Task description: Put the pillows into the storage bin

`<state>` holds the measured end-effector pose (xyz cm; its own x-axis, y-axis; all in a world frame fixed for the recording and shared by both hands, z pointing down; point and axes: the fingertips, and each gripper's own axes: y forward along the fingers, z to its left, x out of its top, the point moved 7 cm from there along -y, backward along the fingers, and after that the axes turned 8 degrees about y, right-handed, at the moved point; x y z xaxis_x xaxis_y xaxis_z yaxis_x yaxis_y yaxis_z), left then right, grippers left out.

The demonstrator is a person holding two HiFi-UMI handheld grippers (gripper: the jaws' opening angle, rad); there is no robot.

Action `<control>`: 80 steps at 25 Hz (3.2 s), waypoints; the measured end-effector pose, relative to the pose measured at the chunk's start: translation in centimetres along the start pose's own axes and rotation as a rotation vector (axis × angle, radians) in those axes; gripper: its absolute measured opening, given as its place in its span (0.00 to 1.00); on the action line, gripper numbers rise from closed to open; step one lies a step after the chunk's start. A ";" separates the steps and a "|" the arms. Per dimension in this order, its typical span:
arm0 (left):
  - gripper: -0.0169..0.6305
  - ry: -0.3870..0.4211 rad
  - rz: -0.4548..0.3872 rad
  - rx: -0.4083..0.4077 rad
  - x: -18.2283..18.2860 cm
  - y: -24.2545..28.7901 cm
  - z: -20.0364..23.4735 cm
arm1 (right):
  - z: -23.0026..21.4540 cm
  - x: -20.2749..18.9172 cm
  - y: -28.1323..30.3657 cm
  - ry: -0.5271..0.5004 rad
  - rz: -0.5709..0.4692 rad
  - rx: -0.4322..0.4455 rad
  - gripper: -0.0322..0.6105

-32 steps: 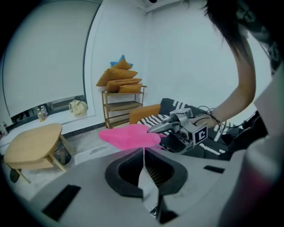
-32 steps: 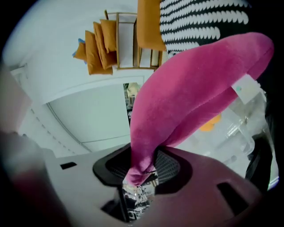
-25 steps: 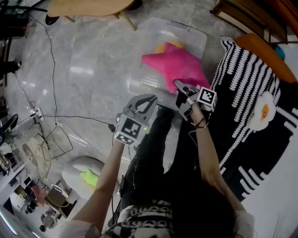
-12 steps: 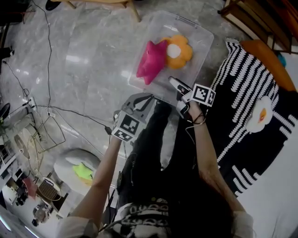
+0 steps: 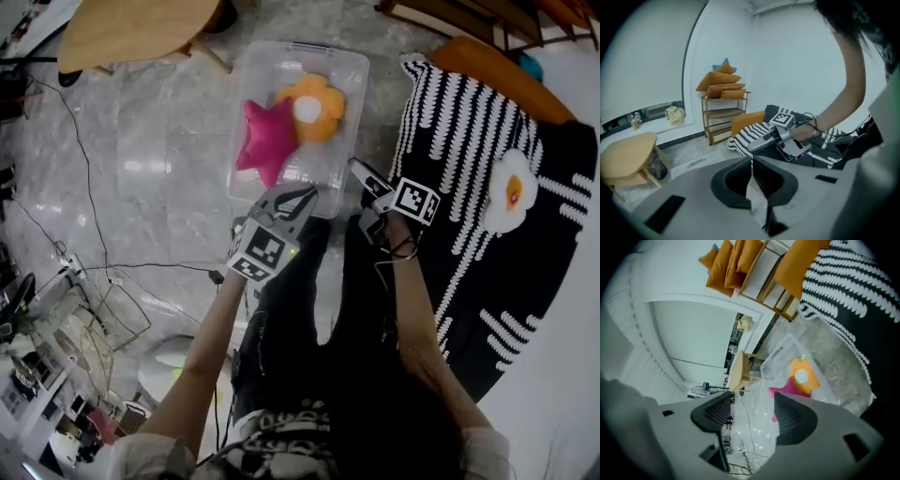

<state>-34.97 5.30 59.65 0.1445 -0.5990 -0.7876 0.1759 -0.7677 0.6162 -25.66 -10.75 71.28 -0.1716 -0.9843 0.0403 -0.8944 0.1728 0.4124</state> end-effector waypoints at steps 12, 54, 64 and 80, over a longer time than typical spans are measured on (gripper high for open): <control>0.04 0.185 -0.029 -0.270 14.9 15.9 -8.9 | -10.6 13.4 -24.6 0.202 -0.431 -0.085 0.53; 0.04 0.235 -0.003 -0.349 19.7 23.3 -17.7 | -17.5 17.2 -39.2 0.295 -0.703 -0.153 0.09; 0.04 0.124 0.022 -0.164 9.8 10.1 -10.0 | -4.8 11.4 -25.7 0.020 -0.442 -0.068 0.08; 0.04 -0.090 0.069 0.058 -6.9 -9.3 -1.9 | -0.5 -8.8 7.8 -0.263 0.277 -0.207 0.08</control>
<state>-35.75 16.98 59.35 0.0663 -0.6666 -0.7425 0.1112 -0.7346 0.6694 -30.94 -0.79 74.64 -0.5167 -0.8548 -0.0475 -0.7030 0.3920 0.5934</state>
